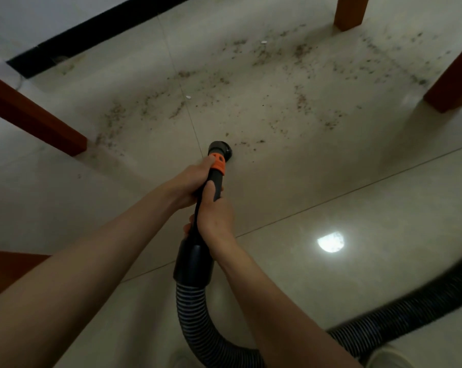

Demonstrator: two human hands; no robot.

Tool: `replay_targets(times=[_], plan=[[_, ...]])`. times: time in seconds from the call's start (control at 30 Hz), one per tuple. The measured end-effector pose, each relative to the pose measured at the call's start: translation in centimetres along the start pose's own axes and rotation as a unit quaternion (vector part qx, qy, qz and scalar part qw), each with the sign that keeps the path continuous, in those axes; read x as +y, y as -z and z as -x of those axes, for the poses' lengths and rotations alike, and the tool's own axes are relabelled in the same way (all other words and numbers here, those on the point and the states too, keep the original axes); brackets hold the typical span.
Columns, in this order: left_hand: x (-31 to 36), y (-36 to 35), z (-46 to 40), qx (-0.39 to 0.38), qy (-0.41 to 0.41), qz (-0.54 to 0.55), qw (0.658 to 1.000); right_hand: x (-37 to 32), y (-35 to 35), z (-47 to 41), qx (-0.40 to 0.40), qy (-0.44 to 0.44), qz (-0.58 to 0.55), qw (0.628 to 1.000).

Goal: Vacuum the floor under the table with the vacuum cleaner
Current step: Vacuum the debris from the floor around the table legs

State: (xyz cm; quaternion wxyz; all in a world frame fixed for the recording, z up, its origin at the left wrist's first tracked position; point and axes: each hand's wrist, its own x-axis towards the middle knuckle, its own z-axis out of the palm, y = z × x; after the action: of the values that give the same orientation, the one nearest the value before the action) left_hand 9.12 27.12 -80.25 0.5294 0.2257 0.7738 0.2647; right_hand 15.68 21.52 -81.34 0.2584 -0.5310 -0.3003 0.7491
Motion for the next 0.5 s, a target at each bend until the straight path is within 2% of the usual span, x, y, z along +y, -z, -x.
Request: replay_targets(times=[0.5], plan=[[1.6, -0.5, -3.3, 0.022, -0.013, 0.017, 1.0, -1.8, 0.9, -2.5, -0.017, -0.014, -0.006, 1.0]])
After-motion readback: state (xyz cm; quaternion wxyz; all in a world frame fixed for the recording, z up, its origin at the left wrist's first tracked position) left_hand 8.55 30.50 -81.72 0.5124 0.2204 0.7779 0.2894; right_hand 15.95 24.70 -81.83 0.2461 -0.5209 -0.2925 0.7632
